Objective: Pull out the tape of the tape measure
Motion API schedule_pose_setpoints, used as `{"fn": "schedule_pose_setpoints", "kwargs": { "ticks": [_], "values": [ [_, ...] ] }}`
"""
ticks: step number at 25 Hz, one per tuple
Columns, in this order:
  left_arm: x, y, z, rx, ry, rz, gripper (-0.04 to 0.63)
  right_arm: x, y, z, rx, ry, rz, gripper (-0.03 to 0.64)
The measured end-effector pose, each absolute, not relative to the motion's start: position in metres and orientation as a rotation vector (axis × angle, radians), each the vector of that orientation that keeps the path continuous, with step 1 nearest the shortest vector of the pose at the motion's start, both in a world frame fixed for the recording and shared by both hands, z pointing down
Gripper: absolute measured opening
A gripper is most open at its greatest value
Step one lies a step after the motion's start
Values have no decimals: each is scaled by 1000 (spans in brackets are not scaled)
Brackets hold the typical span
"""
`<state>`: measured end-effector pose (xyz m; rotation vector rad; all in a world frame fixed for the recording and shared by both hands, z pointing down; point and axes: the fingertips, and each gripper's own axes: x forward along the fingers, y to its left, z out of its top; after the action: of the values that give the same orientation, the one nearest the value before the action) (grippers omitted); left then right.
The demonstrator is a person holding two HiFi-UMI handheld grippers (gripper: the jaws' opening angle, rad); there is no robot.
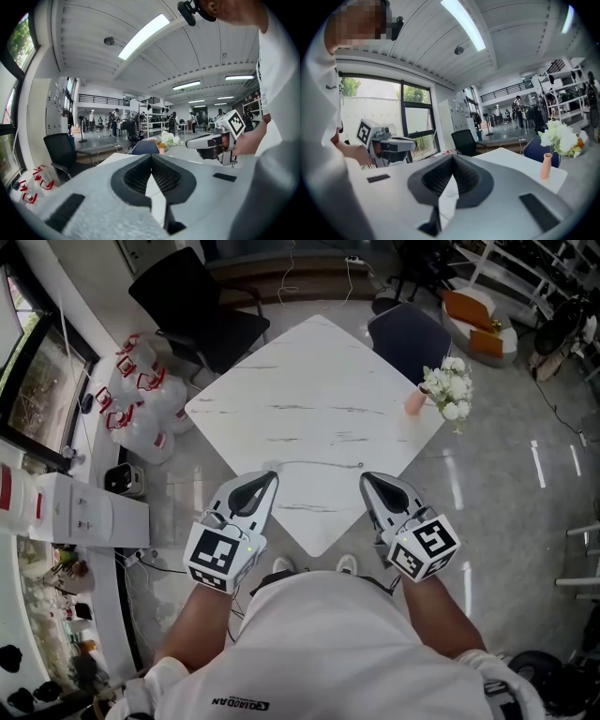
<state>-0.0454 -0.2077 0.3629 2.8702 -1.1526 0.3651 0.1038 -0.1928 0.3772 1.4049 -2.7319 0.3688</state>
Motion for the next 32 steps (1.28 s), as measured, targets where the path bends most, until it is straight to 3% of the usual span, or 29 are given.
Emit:
{"fn": "schedule_pose_setpoints", "kwargs": {
  "ticks": [32],
  "values": [
    [-45,-208,362,2897,-1175,421,8,100,-195,378,1386,-2724,358,3]
  ]
}}
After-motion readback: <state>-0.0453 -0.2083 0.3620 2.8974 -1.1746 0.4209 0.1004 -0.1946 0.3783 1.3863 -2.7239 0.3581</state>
